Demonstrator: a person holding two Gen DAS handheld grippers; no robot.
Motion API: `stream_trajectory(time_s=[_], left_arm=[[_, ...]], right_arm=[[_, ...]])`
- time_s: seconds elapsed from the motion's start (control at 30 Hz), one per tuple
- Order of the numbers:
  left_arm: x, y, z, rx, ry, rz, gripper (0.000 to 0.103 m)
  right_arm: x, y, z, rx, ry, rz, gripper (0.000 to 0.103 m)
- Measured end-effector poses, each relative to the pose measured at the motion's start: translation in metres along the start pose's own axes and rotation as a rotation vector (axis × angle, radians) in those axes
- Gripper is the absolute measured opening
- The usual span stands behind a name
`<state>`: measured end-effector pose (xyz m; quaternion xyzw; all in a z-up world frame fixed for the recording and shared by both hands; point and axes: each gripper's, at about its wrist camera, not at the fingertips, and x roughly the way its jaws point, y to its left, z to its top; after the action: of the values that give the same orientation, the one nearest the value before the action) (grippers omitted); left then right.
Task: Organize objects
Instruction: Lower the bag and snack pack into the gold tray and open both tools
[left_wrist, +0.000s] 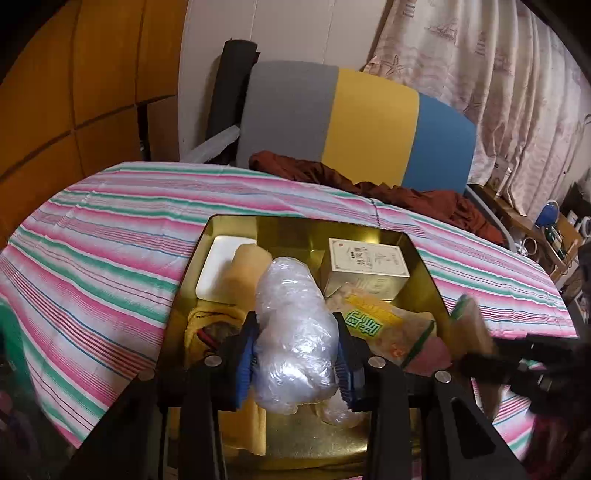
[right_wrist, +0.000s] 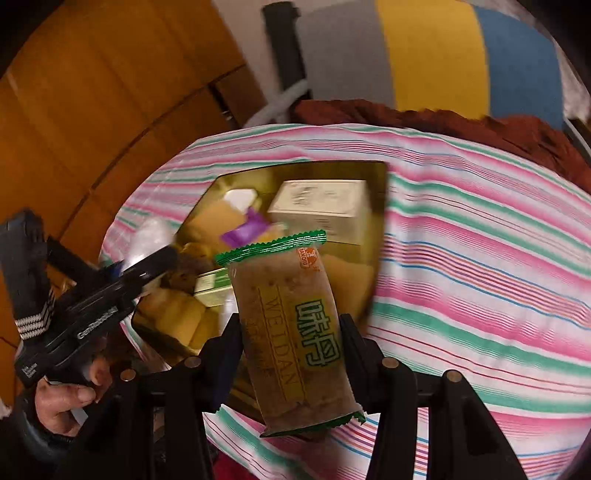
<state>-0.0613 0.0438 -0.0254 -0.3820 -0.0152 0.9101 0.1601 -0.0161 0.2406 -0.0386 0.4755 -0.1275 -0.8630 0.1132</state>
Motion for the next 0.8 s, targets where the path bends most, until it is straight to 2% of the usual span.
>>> stream_trajectory(time_s=[0.1, 0.23, 0.3, 0.37, 0.43, 0.47, 0.63, 0.73, 0.8], left_arm=[[0.002, 0.000, -0.001, -0.002, 0.000, 0.003, 0.040], [0.001, -0.003, -0.001, 0.008, -0.006, 0.012, 0.051], [0.001, -0.002, 0.000, 0.003, -0.008, 0.020, 0.061], [-0.002, 0.002, 0.000, -0.017, -0.019, 0.033, 0.079], [-0.005, 0.007, 0.001, -0.028, -0.033, 0.049, 0.083], [-0.007, 0.009, 0.001, -0.031, -0.037, 0.060, 0.085], [-0.015, 0.017, 0.001, -0.050, -0.048, 0.087, 0.093], [-0.021, 0.019, -0.001, -0.063, -0.048, 0.100, 0.103], [-0.027, 0.017, -0.001, -0.056, -0.054, 0.115, 0.103]], right_arm=[[0.016, 0.008, -0.003, -0.016, 0.000, -0.033, 0.051], [0.019, 0.013, -0.002, -0.051, -0.019, -0.076, 0.049], [0.017, 0.018, -0.001, -0.062, -0.029, -0.074, 0.049], [0.013, 0.025, -0.002, -0.075, -0.048, -0.049, 0.051], [0.016, 0.031, -0.002, -0.083, -0.047, -0.029, 0.051], [0.017, 0.034, -0.002, -0.090, -0.047, -0.025, 0.054], [0.020, 0.040, -0.005, -0.113, -0.044, -0.060, 0.062], [0.014, 0.043, -0.006, -0.112, -0.077, -0.074, 0.062], [0.006, 0.045, -0.009, -0.108, -0.124, -0.103, 0.064]])
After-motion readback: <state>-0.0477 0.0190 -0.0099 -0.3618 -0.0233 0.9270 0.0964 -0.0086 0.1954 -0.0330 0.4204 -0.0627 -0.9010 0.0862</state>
